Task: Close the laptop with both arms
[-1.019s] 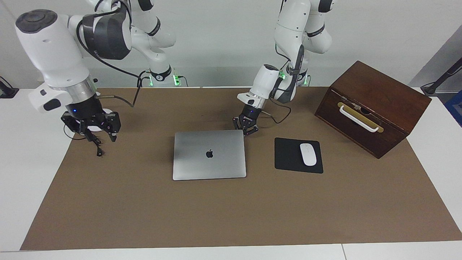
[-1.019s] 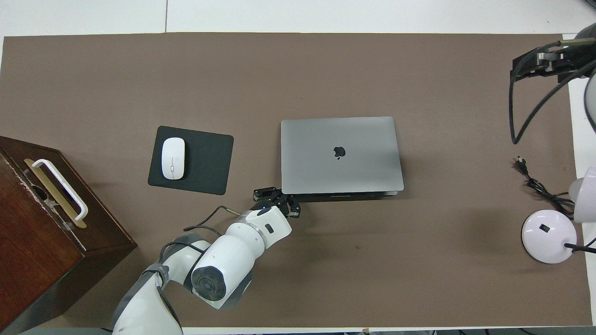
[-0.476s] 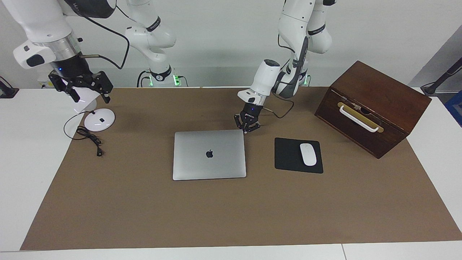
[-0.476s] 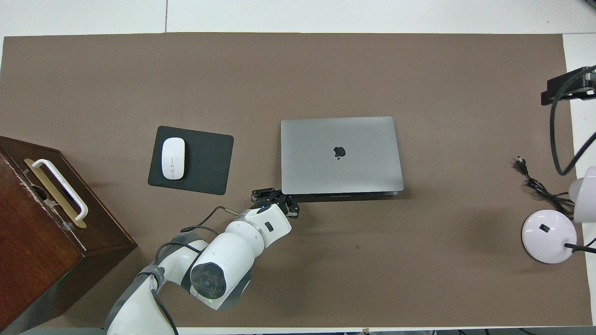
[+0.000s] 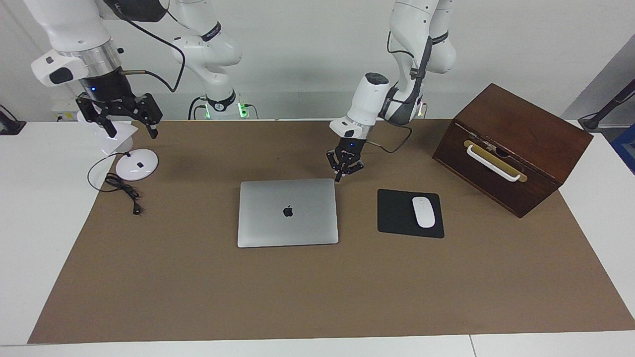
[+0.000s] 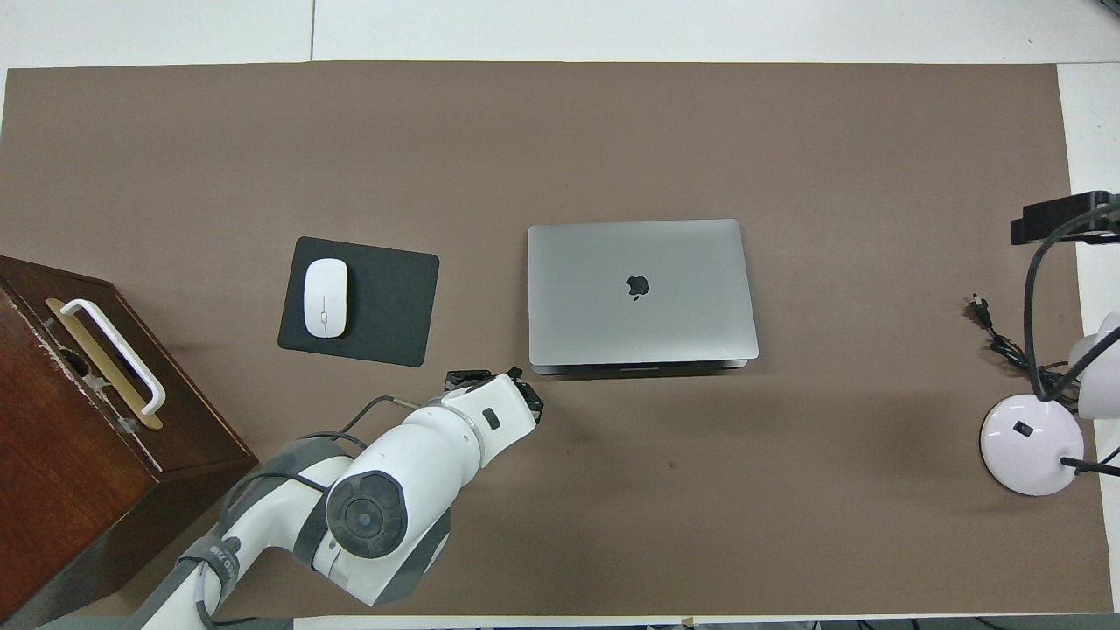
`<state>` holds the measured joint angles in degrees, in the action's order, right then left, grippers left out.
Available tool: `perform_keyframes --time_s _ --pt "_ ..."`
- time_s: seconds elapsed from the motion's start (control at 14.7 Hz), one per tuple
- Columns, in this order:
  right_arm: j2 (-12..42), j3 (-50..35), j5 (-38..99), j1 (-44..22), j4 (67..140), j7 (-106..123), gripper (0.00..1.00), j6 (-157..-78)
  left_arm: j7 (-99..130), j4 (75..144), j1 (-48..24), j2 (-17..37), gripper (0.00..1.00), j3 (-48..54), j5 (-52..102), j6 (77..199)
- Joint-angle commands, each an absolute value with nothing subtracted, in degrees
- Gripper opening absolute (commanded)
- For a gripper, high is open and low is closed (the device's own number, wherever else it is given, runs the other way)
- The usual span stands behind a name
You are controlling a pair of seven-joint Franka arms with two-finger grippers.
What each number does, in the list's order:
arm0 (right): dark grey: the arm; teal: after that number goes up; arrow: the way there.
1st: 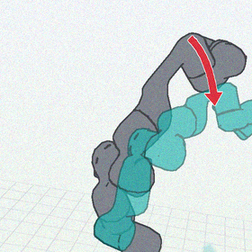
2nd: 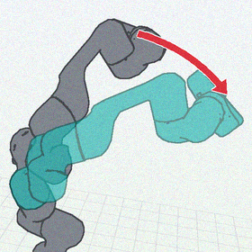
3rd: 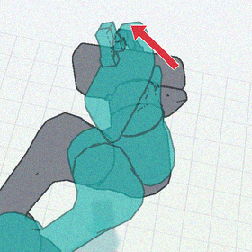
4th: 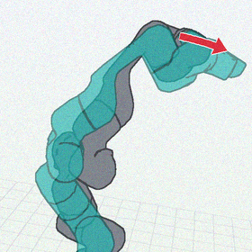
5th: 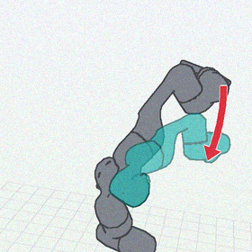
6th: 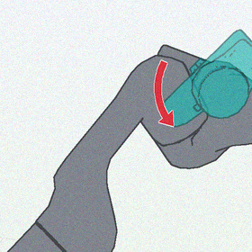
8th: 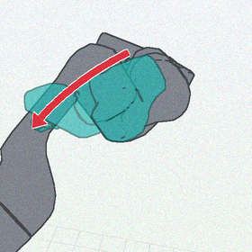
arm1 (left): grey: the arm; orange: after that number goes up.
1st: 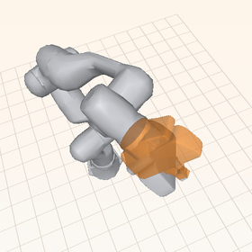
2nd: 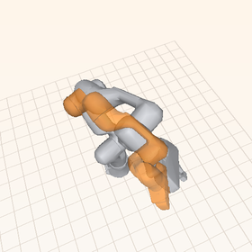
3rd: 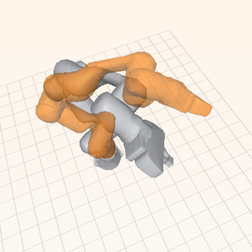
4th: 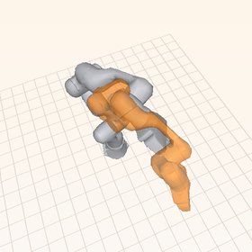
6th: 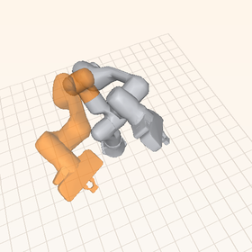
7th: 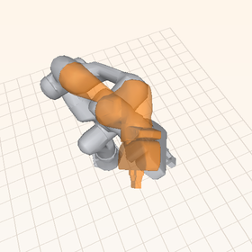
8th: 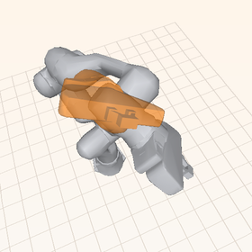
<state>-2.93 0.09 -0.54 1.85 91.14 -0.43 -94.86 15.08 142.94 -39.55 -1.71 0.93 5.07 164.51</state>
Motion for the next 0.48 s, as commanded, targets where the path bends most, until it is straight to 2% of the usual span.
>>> perform_keyframes --time_s 0.0,0.41 --pt "-4.5 -0.1 0.5 2.2 91.2 0.5 1.0 -92.5 14.2 142.4 -38.0 -4.3 0.0 0.9 5.4 157.4" --pt "-5.2 -0.1 0.5 2.1 91.4 1.4 1.0 -91.6 12.3 136.9 -35.1 -4.7 0.0 0.8 5.5 144.4"
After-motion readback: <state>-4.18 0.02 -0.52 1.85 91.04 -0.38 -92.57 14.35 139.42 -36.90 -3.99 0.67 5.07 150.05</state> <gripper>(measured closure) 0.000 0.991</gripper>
